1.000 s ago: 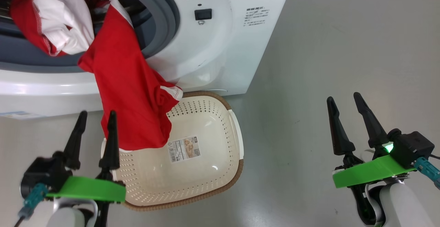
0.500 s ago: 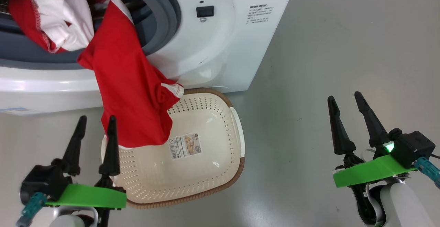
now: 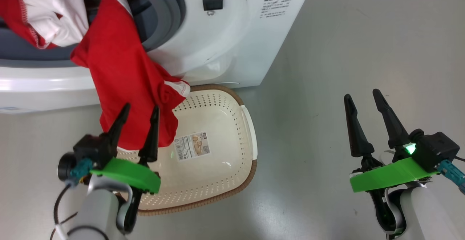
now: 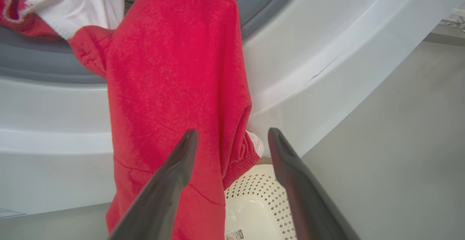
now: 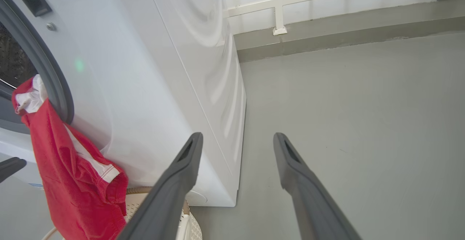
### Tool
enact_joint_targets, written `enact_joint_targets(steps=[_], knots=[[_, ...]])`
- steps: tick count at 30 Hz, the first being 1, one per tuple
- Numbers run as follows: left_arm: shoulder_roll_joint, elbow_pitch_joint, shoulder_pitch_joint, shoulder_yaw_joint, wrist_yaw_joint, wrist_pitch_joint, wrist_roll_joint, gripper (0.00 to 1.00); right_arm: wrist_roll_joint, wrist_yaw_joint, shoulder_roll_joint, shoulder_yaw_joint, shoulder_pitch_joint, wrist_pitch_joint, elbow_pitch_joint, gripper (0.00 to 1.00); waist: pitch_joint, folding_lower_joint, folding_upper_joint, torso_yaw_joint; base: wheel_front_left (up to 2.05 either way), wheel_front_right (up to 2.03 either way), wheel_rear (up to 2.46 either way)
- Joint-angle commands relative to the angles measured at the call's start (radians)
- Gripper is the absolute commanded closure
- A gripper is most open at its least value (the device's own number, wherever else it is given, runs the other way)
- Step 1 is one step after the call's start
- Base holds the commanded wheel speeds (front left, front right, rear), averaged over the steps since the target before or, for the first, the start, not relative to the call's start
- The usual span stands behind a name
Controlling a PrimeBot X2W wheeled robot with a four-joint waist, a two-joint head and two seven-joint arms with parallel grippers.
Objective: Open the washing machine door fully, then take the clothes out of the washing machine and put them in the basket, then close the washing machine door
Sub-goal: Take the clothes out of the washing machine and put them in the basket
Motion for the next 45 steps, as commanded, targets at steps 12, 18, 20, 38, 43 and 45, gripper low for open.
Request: enact_joint_targets(steps=[12, 18, 20, 38, 43, 45], knots=[[-0.003, 0.261, -0.238, 0.05, 0.005, -0.005, 0.052, 0.0, 0.008, 0.007, 0.0, 0.036, -0.015, -0.006, -0.024, 0.0, 0.034, 0.0, -0.0001, -0.021, 0.0, 0.0, 0.0], [-0.008, 0.329, -0.299, 0.053, 0.025, -0.005, 0.061, 0.0, 0.009, 0.007, 0.0, 0.041, -0.018, -0.006, -0.025, 0.0, 0.038, 0.0, -0.0001, -0.025, 0.0, 0.0, 0.0], [-0.009, 0.347, -0.315, 0.05, 0.025, -0.005, 0.056, 0.0, 0.01, 0.007, 0.0, 0.044, -0.02, -0.006, -0.025, 0.0, 0.039, 0.0, -0.0001, -0.026, 0.0, 0.0, 0.0], [-0.011, 0.474, -0.417, -0.005, 0.074, -0.005, -0.023, 0.0, 0.019, 0.007, 0.0, 0.057, -0.036, -0.006, -0.025, 0.0, 0.055, 0.0, -0.0001, -0.036, 0.0, 0.0, 0.0], [-0.011, 0.507, -0.445, 0.008, 0.083, -0.005, -0.017, 0.13, 0.023, 0.007, 0.0, 0.057, -0.037, -0.006, -0.026, 0.0, 0.057, 0.0, -0.0001, -0.041, 0.0, 0.0, 0.0], [-0.011, 0.515, -0.45, 0.014, 0.083, -0.005, -0.012, 0.64, 0.024, 0.007, 0.0, 0.056, -0.036, -0.006, -0.026, 0.0, 0.057, 0.0, -0.0001, -0.041, 0.0, 0.0, 0.0]])
